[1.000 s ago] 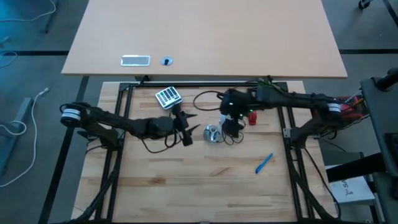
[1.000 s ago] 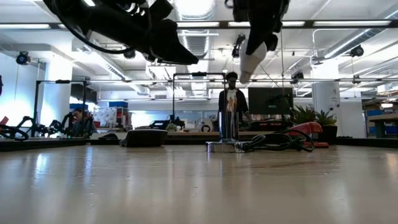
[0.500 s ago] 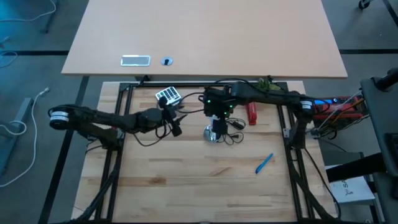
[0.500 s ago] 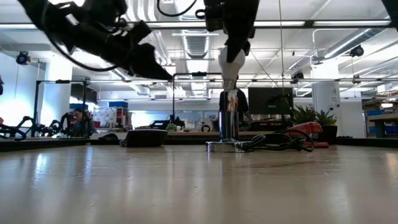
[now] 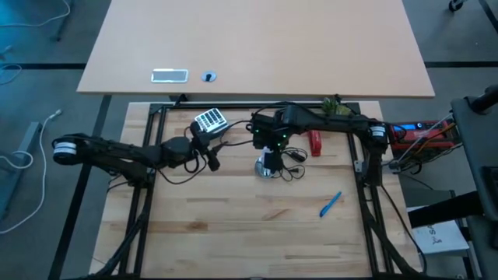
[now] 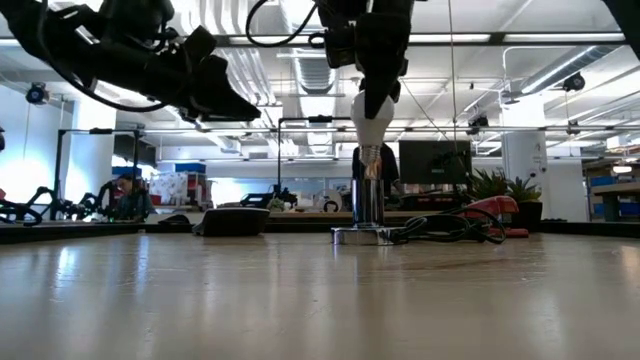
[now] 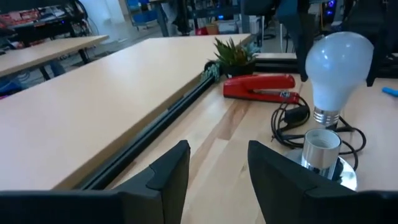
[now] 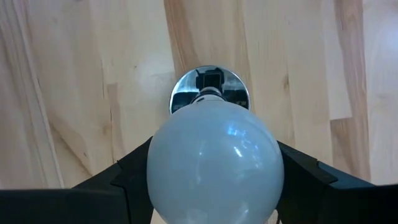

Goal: Screw lightbulb
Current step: Insert the white lightbulb into the silver lamp

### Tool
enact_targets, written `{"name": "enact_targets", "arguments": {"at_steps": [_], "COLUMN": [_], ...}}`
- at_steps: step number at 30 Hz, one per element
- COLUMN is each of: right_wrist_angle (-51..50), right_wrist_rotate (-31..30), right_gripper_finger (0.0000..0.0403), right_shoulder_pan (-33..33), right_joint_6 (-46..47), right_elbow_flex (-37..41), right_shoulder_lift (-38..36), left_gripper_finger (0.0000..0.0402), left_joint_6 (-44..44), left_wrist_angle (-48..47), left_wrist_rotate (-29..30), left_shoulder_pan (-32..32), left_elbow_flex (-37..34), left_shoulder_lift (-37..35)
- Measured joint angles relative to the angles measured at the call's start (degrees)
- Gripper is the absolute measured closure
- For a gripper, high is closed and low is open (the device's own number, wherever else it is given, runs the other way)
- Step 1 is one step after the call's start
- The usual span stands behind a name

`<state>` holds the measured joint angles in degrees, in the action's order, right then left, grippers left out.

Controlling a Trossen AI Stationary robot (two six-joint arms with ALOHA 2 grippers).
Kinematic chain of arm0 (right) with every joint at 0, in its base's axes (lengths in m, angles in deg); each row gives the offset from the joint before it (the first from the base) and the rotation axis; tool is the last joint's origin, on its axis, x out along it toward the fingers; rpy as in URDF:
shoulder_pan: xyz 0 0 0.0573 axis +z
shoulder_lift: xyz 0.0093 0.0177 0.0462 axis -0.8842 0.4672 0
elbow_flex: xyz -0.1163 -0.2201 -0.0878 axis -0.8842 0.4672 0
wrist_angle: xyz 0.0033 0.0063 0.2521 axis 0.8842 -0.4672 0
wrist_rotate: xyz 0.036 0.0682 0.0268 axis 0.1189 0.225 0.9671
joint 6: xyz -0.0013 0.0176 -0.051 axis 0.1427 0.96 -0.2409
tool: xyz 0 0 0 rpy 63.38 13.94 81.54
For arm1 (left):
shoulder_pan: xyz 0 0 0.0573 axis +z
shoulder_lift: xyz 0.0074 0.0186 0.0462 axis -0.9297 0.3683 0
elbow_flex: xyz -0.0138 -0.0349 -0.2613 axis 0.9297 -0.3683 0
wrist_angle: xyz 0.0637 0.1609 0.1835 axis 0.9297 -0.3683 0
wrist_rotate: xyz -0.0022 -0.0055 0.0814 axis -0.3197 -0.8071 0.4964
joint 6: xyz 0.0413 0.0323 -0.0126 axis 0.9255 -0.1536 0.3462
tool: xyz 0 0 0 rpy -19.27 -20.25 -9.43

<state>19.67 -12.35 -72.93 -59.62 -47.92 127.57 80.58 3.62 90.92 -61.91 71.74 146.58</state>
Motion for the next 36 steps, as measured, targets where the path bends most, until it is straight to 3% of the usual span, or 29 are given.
{"name": "enact_targets", "arguments": {"at_steps": [19,36], "right_wrist_angle": [3.0,7.3], "right_wrist_rotate": [-0.5,-0.5], "right_gripper_finger": [0.0166,0.0166], "right_shoulder_pan": [0.0,0.0], "right_joint_6": [0.8,1.0], "right_elbow_flex": [3.1,7.8], "right_shoulder_lift": [0.0,0.0], "left_gripper_finger": [0.0277,0.0295], "left_joint_6": [-4.2,-4.1], "left_wrist_angle": [4.8,7.1], "left_wrist_rotate": [-0.1,-1.5], "left_shoulder_pan": [0.0,-0.1], "left_elbow_flex": [0.0,0.0], "left_shoulder_lift": [7.3,7.9]}}
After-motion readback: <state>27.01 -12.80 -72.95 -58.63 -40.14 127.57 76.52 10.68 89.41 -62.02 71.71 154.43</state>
